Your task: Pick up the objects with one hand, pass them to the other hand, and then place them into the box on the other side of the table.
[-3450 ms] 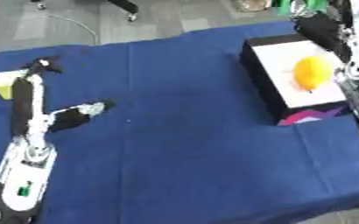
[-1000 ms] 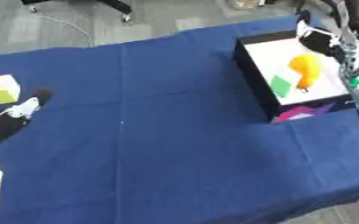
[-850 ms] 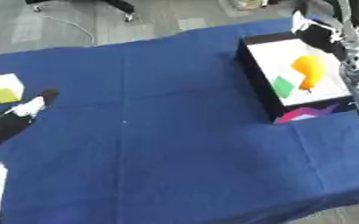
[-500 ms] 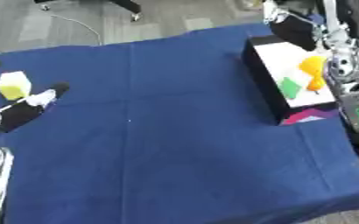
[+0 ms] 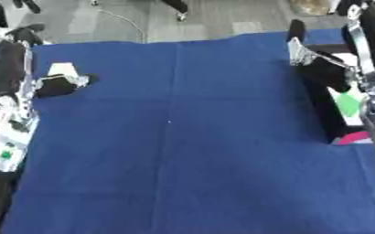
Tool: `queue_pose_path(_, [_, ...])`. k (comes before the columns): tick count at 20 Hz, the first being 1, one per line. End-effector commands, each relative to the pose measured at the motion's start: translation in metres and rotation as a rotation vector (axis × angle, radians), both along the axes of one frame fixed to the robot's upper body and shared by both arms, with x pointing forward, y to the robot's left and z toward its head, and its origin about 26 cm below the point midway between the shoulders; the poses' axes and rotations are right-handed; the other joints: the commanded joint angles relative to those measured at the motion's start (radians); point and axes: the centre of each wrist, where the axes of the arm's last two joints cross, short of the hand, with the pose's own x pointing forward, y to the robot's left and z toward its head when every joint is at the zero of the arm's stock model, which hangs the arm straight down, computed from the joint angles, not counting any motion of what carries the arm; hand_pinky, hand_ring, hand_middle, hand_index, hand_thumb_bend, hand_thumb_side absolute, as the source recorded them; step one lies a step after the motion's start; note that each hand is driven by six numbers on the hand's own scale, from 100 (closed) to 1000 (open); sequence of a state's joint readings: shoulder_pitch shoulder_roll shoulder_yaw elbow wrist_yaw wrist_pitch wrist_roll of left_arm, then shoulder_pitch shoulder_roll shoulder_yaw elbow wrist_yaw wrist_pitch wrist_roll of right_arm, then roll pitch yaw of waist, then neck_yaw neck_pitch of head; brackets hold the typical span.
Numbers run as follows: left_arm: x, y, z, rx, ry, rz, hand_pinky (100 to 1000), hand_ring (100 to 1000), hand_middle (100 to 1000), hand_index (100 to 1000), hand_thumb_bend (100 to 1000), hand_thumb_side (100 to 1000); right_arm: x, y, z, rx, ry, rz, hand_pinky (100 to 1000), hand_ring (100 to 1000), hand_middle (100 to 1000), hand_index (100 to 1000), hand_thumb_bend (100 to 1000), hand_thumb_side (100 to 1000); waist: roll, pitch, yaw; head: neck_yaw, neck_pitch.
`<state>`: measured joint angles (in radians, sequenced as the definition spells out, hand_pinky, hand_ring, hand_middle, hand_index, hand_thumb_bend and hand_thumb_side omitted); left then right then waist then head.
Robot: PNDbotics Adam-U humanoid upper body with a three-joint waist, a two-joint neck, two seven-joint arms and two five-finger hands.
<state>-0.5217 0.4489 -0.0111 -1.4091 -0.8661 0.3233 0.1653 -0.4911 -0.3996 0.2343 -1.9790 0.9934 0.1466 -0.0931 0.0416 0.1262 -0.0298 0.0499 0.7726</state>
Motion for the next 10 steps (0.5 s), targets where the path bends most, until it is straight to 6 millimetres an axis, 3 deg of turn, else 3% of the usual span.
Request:
queue_pose_path(1, [0.009,0.028,0.023,-0.023,0.029,0.084,788,680,574,823,1000,428,-0.003,-0.003,0.008,0.010,-0.054,0.009,580,870,737,930,100,433,0.005,-0.015,-0.004,0.007,-0.003])
queue_pose_path(4, [0.020,0.032,0.024,-0.049,0.097,0.128,788,680,574,823,1000,428,-0.003,-0.003,0.008,0.016,-0.060,0.014,580,870,737,930,100,433,0.003,-0.015,-0.008,0.007,-0.003])
queue_pose_path(6, [0.027,0.031,0.028,-0.077,0.120,0.141,784,674,566,816,1000,369,-0.003,-0.003,0.010,0.032,-0.074,0.019,579,867,731,923,100,441,-0.006,-0.008,-0.020,-0.013,-0.003])
queue_pose_path(10, [0.038,0.047,0.035,-0.211,0.187,0.210,779,672,567,814,1000,344,-0.002,-0.002,0.013,0.056,-0.104,0.039,577,867,726,921,100,447,-0.013,0.009,-0.046,-0.030,-0.003])
